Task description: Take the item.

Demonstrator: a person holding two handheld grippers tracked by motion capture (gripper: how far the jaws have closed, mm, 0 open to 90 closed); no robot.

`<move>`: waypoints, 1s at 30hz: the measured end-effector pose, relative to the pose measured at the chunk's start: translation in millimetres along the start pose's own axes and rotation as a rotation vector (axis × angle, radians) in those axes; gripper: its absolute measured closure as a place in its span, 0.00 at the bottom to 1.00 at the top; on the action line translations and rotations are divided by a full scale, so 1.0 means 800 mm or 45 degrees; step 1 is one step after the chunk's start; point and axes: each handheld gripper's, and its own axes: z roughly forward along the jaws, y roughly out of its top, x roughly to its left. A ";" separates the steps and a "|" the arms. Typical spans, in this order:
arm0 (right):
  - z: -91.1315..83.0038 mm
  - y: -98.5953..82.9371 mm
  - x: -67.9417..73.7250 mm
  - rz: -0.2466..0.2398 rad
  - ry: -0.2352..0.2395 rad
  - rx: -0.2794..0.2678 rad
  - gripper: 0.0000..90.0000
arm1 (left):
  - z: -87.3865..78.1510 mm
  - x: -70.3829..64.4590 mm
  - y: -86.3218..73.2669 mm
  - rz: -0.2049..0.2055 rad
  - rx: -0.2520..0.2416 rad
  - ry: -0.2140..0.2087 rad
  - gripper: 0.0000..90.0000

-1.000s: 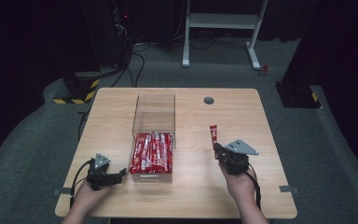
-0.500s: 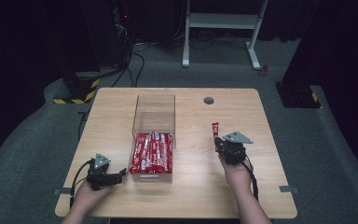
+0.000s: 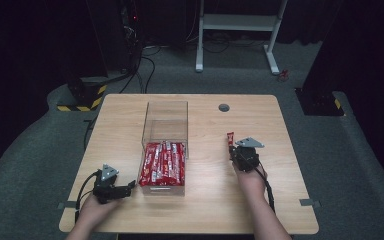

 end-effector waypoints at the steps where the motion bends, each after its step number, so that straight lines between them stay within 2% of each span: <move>1: 0.003 -0.001 0.000 -0.003 -0.002 0.008 1.00 | 0.000 0.000 0.000 0.000 0.000 0.000 0.16; 13: 0.025 -0.007 -0.007 0.031 -0.016 0.048 0.99 | 0.000 0.000 0.000 -0.001 0.000 -0.001 0.16; 19: 0.035 -0.011 -0.008 0.034 -0.024 0.076 0.98 | 0.000 0.000 0.000 -0.003 -0.001 -0.001 0.16; 24: 0.037 -0.012 -0.008 0.027 -0.023 0.072 0.97 | 0.000 0.000 0.000 -0.001 0.001 -0.001 0.16; 25: 0.037 -0.012 -0.008 0.026 -0.022 0.074 0.97 | 0.000 0.000 0.000 -0.003 -0.001 -0.001 0.16; 27: 0.035 -0.010 -0.008 0.039 -0.018 0.068 0.89 | 0.000 0.000 0.000 -0.003 -0.001 -0.001 0.16; 30: 0.032 -0.008 -0.008 0.040 -0.018 0.057 0.86 | 0.000 0.000 0.000 -0.001 0.000 0.000 0.16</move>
